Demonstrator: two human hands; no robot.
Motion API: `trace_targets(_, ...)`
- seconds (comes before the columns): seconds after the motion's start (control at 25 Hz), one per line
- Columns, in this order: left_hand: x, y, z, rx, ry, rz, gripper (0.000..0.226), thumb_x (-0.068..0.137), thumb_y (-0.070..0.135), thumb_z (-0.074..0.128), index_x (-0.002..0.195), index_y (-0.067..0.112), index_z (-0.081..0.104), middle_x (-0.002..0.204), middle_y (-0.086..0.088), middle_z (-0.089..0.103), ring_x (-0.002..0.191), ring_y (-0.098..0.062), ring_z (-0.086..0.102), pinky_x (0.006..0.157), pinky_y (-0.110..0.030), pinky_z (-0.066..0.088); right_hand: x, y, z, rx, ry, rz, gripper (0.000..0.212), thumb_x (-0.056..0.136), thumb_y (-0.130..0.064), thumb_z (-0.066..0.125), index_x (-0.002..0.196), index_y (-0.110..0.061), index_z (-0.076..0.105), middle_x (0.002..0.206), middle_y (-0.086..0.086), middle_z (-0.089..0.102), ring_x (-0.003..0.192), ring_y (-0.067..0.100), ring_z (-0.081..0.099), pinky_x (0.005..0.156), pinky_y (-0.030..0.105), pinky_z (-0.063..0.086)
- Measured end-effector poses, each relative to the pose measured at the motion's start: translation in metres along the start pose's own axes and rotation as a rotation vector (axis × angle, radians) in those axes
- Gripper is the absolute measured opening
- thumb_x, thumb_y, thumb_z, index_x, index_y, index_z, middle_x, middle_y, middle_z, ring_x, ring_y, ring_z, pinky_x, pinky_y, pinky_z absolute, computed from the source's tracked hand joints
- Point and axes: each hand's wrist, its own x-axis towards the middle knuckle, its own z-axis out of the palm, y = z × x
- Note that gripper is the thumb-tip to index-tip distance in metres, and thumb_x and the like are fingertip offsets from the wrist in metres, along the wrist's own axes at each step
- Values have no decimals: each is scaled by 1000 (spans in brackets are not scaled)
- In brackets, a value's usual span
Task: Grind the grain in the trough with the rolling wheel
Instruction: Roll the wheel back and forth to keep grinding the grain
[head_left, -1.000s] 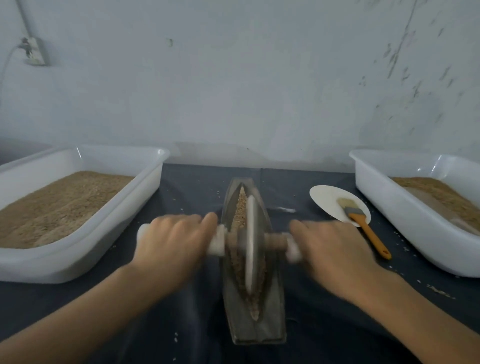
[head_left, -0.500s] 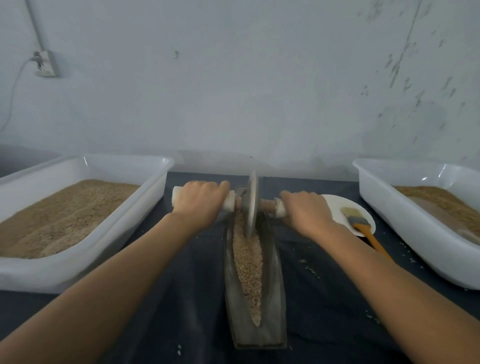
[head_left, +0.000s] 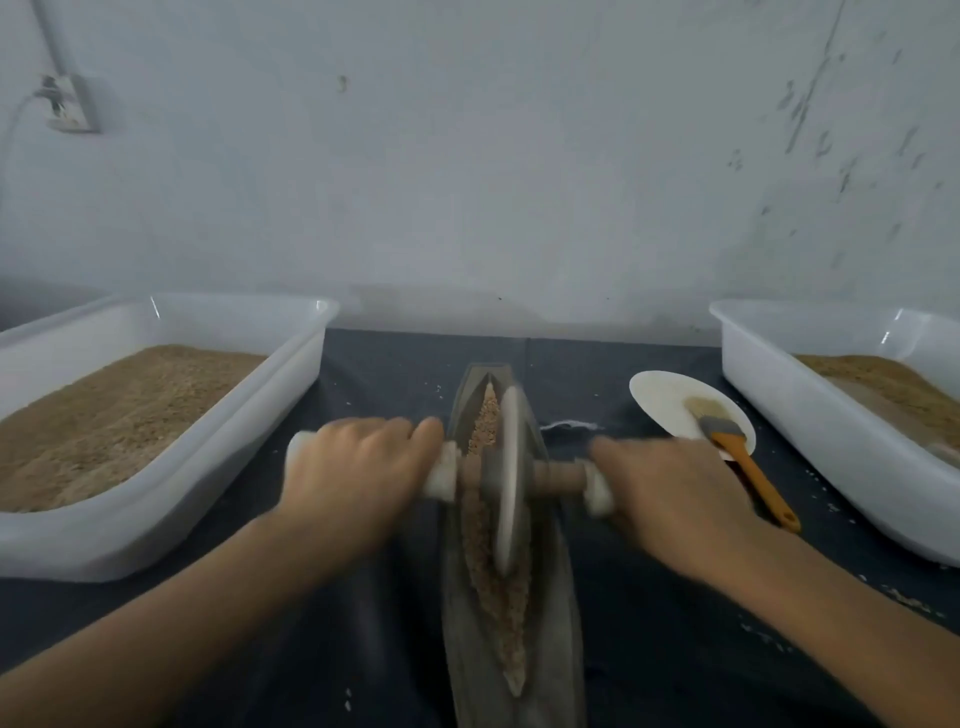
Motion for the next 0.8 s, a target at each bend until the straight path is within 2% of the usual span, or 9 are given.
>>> trace_targets(0.04, 20, -6, 10, 47, -42, -51, 43, 52, 21, 84, 82, 17, 53, 64, 2, 57, 51, -21, 56, 45, -27, 29, 26, 5, 9, 0, -2, 49, 27, 80, -38, 63, 89, -30, 39, 83, -3, 63, 73, 24, 61, 61, 38, 47)
trace_targets(0.2, 82, -27, 39, 66, -69, -221, 24, 82, 20, 60, 98, 19, 42, 91, 2, 63, 78, -24, 62, 57, -33, 33, 92, 14, 20, -7, 55, 166, 23, 85, -40, 60, 95, -24, 45, 91, 3, 66, 78, 31, 61, 58, 35, 34)
trace_targets(0.32, 55, -19, 31, 20, -43, -181, 30, 75, 20, 69, 93, 18, 45, 82, 2, 63, 70, -24, 62, 55, -31, 35, 57, 7, 16, -17, 27, 126, 23, 83, -34, 59, 88, -25, 39, 87, 1, 65, 74, 28, 61, 58, 36, 43)
trace_targets(0.4, 12, -5, 15, -84, 80, -85, 40, 58, 17, 81, 83, 17, 51, 67, 3, 57, 54, -21, 56, 50, -27, 32, 10, -1, 4, -32, 94, 17, 32, 72, -34, 72, 82, -24, 43, 73, -1, 61, 59, 24, 59, 50, 34, 43)
trace_targets(0.48, -24, 4, -1, -149, 172, -34, 45, 46, 14, 81, 77, 20, 50, 60, 7, 49, 46, -18, 48, 47, -26, 25, -27, -8, -16, -25, 306, -109, 44, 48, -18, 83, 70, -20, 45, 55, -2, 48, 41, 22, 46, 41, 27, 24)
trace_targets(0.56, -46, 6, -7, -176, 159, -46, 47, 43, 13, 77, 74, 24, 44, 57, 9, 42, 43, -18, 42, 46, -26, 18, -44, -9, -30, -75, 410, -161, 45, 39, -8, 78, 64, -19, 42, 49, -1, 39, 36, 21, 37, 46, 25, 12)
trace_targets(0.68, -32, 1, 6, -132, 45, -51, 48, 42, 21, 80, 74, 24, 45, 56, 7, 46, 42, -16, 46, 44, -26, 18, -17, -6, -22, -58, 196, -133, 48, 40, -17, 86, 69, -20, 48, 53, -2, 49, 40, 20, 46, 38, 23, 19)
trace_targets(0.76, 10, -11, 22, -14, -15, -105, 43, 51, 26, 82, 77, 23, 48, 60, 4, 55, 47, -17, 54, 44, -27, 23, 30, 2, -4, -143, 73, -9, 36, 68, -32, 77, 87, -23, 48, 77, -2, 64, 61, 22, 61, 48, 32, 40)
trace_targets(0.8, 36, -20, 31, 20, -9, -170, 36, 62, 28, 77, 83, 23, 48, 68, 3, 60, 56, -20, 59, 47, -29, 29, 54, 6, 3, -130, 41, 98, 27, 81, -35, 66, 95, -23, 46, 88, -2, 66, 73, 24, 63, 56, 33, 42)
